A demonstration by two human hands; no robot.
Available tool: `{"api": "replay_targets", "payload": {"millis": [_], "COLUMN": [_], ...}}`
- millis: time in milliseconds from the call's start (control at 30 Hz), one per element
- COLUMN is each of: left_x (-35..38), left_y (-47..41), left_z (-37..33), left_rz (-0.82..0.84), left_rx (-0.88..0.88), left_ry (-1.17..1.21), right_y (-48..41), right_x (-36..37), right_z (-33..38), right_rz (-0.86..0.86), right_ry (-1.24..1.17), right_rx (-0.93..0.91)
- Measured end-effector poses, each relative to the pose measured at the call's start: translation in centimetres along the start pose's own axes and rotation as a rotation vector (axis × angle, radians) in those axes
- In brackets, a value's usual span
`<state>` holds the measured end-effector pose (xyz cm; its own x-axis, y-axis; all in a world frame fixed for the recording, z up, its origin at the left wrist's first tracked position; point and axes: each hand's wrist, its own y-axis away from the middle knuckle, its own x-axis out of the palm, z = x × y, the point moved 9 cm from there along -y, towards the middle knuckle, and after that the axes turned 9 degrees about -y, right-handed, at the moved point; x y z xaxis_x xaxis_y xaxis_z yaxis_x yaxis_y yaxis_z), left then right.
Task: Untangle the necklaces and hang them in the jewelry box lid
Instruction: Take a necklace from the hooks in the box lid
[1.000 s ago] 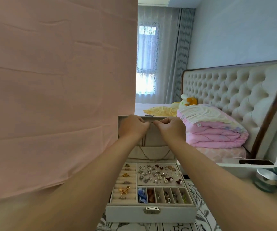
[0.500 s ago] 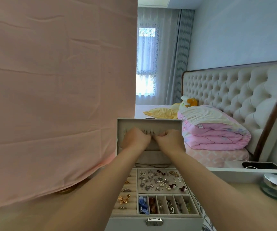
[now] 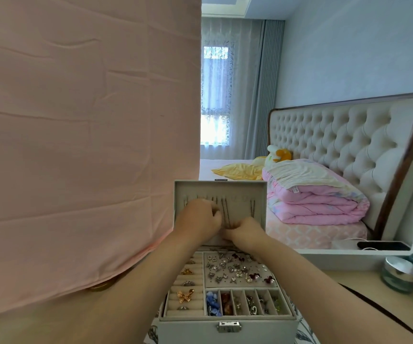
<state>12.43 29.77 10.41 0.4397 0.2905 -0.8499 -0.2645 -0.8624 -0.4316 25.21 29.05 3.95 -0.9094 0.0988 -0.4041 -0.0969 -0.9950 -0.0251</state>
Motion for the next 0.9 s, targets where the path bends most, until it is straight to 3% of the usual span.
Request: {"api": "replay_targets", "payload": {"millis": [133,267,433,633,800,900], "left_x": [0.1,1.6,2.6,3.4,3.5,3.5], "left_y": [1.4,2.3,2.1,1.8,2.1,2.3], "left_z": [-0.5,-0.1,0.2,0.6,0.6,0.7], "left_rz": [-0.097,-0.053,0.036,0.111,0.090,0.101], "left_rx": [0.214,0.234,0.225,0.234,0.253,0.249], "left_ry": [-0.232,-0.330,-0.360,-0.419,-0.415,-0.392], "right_y": [0.8,0.8,-0.3,-0.5,-1.0,-1.5], "right_x": [-0.6,-1.7,-4.1,-5.3,-4.1,-3.0], "right_z": [-0.9,-0.1,3.2,8.0,8.9,8.1], "right_rz": [0.008,-0.007,-0.084,-0.144,-0.166,-0.201], "right_ry": [0.253,0.380,0.228,0.043,0.067,0.261], "right_rx": [0.001,-0.044,-0.101,-0.299,-0.386,-0.435]}}
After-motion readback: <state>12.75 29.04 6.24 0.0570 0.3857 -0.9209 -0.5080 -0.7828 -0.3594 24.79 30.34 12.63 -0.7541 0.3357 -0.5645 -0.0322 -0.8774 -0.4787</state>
